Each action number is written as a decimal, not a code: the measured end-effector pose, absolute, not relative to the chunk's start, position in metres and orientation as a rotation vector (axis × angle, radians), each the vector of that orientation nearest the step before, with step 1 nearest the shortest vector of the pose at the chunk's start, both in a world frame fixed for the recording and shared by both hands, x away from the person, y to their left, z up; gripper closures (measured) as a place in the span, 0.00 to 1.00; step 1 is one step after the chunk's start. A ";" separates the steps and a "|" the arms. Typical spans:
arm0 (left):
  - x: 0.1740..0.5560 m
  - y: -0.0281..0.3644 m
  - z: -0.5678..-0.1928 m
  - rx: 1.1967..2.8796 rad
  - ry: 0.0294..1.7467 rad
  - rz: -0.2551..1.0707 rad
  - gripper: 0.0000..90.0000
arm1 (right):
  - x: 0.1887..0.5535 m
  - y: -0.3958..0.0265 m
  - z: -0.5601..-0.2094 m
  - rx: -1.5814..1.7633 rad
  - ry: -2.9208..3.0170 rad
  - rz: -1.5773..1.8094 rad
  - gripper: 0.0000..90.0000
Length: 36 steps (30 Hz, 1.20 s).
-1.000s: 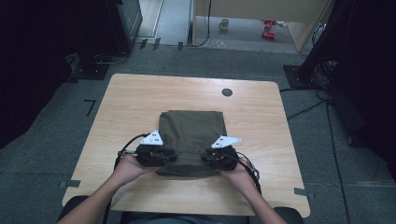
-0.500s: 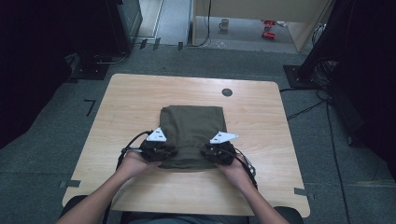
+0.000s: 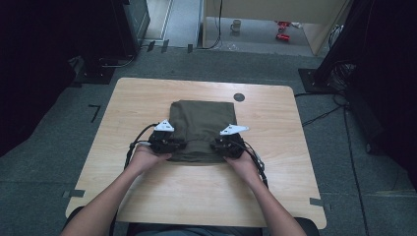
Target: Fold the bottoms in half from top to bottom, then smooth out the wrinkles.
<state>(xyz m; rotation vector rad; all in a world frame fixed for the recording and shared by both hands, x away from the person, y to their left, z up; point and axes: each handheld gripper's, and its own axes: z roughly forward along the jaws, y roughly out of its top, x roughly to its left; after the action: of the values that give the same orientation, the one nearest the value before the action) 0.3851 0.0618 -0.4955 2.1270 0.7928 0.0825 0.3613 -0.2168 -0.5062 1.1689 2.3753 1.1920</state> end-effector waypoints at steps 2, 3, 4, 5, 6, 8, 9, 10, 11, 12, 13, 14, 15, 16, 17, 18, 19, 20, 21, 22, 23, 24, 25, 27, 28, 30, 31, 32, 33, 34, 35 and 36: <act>0.390 0.063 -0.496 2.111 0.801 0.065 0.80 | 0.364 -0.217 -0.506 1.183 2.375 1.198 0.71; 0.391 0.064 -0.496 2.108 0.799 0.061 0.80 | 0.366 -0.218 -0.506 1.198 2.377 1.210 0.70; 0.390 0.065 -0.497 2.107 0.787 0.064 0.80 | 0.366 -0.219 -0.507 1.201 2.378 1.219 0.69; 0.389 0.065 -0.496 2.105 0.782 0.070 0.78 | 0.365 -0.221 -0.508 1.200 2.386 1.248 0.64; 0.388 0.065 -0.495 2.105 0.783 0.074 0.76 | 0.364 -0.220 -0.507 1.195 2.388 1.258 0.60; 0.386 0.064 -0.492 2.100 0.780 0.067 0.72 | 0.363 -0.219 -0.506 1.189 2.391 1.258 0.54; 0.386 0.064 -0.490 2.098 0.781 0.062 0.68 | 0.363 -0.218 -0.504 1.179 2.395 1.264 0.51; 0.385 0.064 -0.488 2.094 0.781 0.057 0.64 | 0.360 -0.217 -0.499 1.162 2.390 1.251 0.49; 0.384 0.065 -0.485 2.094 0.779 0.058 0.64 | 0.360 -0.217 -0.499 1.162 2.390 1.251 0.49; 0.383 0.065 -0.483 2.091 0.780 0.059 0.63 | 0.359 -0.218 -0.497 1.150 2.382 1.256 0.49; 0.382 0.066 -0.480 2.089 0.779 0.062 0.61 | 0.358 -0.219 -0.494 1.167 2.373 1.264 0.48; 0.381 0.068 -0.477 2.092 0.783 0.056 0.59 | 0.358 -0.221 -0.492 1.178 2.360 1.279 0.47; 0.381 0.069 -0.474 2.095 0.783 0.053 0.58 | 0.358 -0.223 -0.489 1.187 2.350 1.299 0.46; 0.379 0.072 -0.471 2.090 0.779 0.052 0.57 | 0.358 -0.225 -0.487 1.193 2.346 1.302 0.45; 0.378 0.074 -0.469 2.086 0.778 0.062 0.56 | 0.358 -0.228 -0.484 1.194 2.337 1.305 0.45; 0.377 0.078 -0.466 2.082 0.779 0.071 0.56 | 0.358 -0.230 -0.482 1.194 2.332 1.308 0.44; 0.376 0.081 -0.464 2.074 0.783 0.075 0.55 | 0.358 -0.234 -0.480 1.198 2.322 1.310 0.44; 0.375 0.084 -0.462 2.070 0.785 0.081 0.54 | 0.357 -0.237 -0.479 1.204 2.319 1.303 0.43; 0.375 0.089 -0.460 2.066 0.793 0.097 0.53 | 0.358 -0.240 -0.478 1.198 2.318 1.301 0.42; 0.375 0.093 -0.459 2.064 0.799 0.112 0.53 | 0.358 -0.244 -0.477 1.205 2.314 1.292 0.42; 0.375 0.096 -0.459 2.064 0.804 0.122 0.52 | 0.357 -0.248 -0.476 1.208 2.315 1.284 0.41; 0.375 0.100 -0.458 2.061 0.813 0.131 0.51 | 0.357 -0.251 -0.475 1.208 2.310 1.280 0.41; 0.376 0.104 -0.458 2.058 0.821 0.132 0.50 | 0.357 -0.255 -0.475 1.205 2.306 1.281 0.40; 0.377 0.112 -0.458 2.051 0.835 0.141 0.48 | 0.356 -0.265 -0.473 1.211 2.284 1.278 0.39; 0.377 0.116 -0.458 2.047 0.834 0.152 0.46 | 0.356 -0.269 -0.472 1.212 2.272 1.279 0.39; 0.378 0.123 -0.459 2.039 0.830 0.174 0.45 | 0.356 -0.277 -0.471 1.221 2.254 1.283 0.40; 0.379 0.125 -0.459 2.039 0.832 0.183 0.44 | 0.358 -0.282 -0.471 1.239 2.239 1.286 0.40; 0.380 0.129 -0.459 2.039 0.838 0.198 0.44 | 0.359 -0.286 -0.471 1.247 2.231 1.290 0.40; 0.381 0.133 -0.460 2.039 0.845 0.203 0.43 | 0.360 -0.291 -0.471 1.262 2.215 1.294 0.40; 0.381 0.135 -0.460 2.037 0.852 0.208 0.43 | 0.361 -0.294 -0.472 1.271 2.206 1.292 0.40; 0.382 0.139 -0.461 2.037 0.860 0.213 0.43 | 0.362 -0.297 -0.472 1.278 2.203 1.291 0.40; 0.383 0.143 -0.462 2.034 0.874 0.217 0.43 | 0.363 -0.300 -0.472 1.279 2.199 1.284 0.40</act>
<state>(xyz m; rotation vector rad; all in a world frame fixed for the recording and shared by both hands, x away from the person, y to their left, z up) 0.3834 0.1430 -0.4618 2.0335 0.8745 0.2167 0.3625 -0.3002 -0.4724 1.2794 2.1992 1.2845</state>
